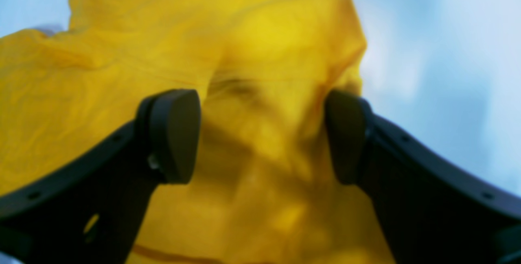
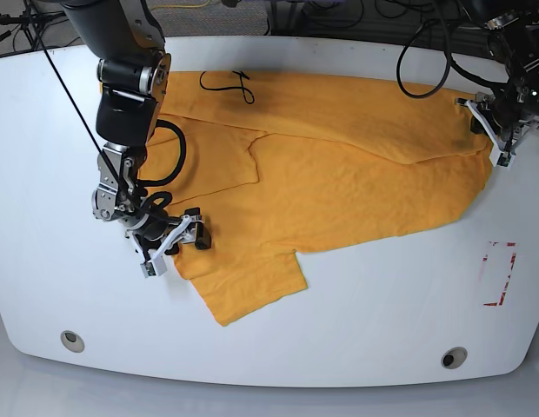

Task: Fold the T-shirt properly
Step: 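Move the right gripper down to the sleeve and grasp it, then move the left gripper to the opposite shirt side and pinch its edge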

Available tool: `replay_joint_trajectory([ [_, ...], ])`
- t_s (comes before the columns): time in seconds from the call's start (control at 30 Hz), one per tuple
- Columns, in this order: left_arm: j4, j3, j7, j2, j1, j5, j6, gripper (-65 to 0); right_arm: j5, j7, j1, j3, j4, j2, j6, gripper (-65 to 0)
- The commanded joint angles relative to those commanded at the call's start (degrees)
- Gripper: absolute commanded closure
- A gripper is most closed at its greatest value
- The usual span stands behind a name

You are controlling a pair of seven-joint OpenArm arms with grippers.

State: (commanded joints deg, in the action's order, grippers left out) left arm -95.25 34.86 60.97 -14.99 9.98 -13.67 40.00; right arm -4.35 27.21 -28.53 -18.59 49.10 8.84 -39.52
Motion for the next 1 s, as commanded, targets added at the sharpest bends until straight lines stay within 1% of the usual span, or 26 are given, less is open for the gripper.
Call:
replay_joint_trajectory([
  [0.27, 0.09, 0.00, 0.00, 0.00, 0.00, 0.00, 0.00, -15.7, 0.00, -0.18, -1.67, 0.09, -0.44, 3.69, 0.18, -46.0],
  [0.43, 0.09, 0.00, 0.00, 0.00, 0.00, 0.00, 0.00, -15.7, 0.00, -0.18, -1.67, 0.09, -0.53, 4.75, 0.26, -46.0],
  [0.53, 0.09, 0.00, 0.00, 0.00, 0.00, 0.00, 0.00, -15.7, 0.00, -0.79, -1.41, 0.09, -1.14, 5.01, 0.26, -46.0],
  [0.7, 0.09, 0.00, 0.00, 0.00, 0.00, -0.09, 0.00, -15.7, 0.00, -3.87, -1.32, 0.09, -5.98, 5.10, 0.26, -46.0],
  [0.8, 0.09, 0.00, 0.00, 0.00, 0.00, -0.09, 0.00, -15.7, 0.00, -4.92, -1.23, 0.09, -7.47, 5.19, 0.26, -46.0],
  [0.97, 0.09, 0.00, 0.00, 0.00, 0.09, 0.00, 0.00, -15.7, 0.00, -5.01, -1.05, 0.18, -7.56, 4.31, 0.26, -46.0],
  [1.0, 0.09, 0.00, 0.00, 0.00, 0.09, 0.00, 0.00, -15.7, 0.00, -5.01, -1.05, 0.18, -7.56, 3.43, 0.26, -46.0],
])
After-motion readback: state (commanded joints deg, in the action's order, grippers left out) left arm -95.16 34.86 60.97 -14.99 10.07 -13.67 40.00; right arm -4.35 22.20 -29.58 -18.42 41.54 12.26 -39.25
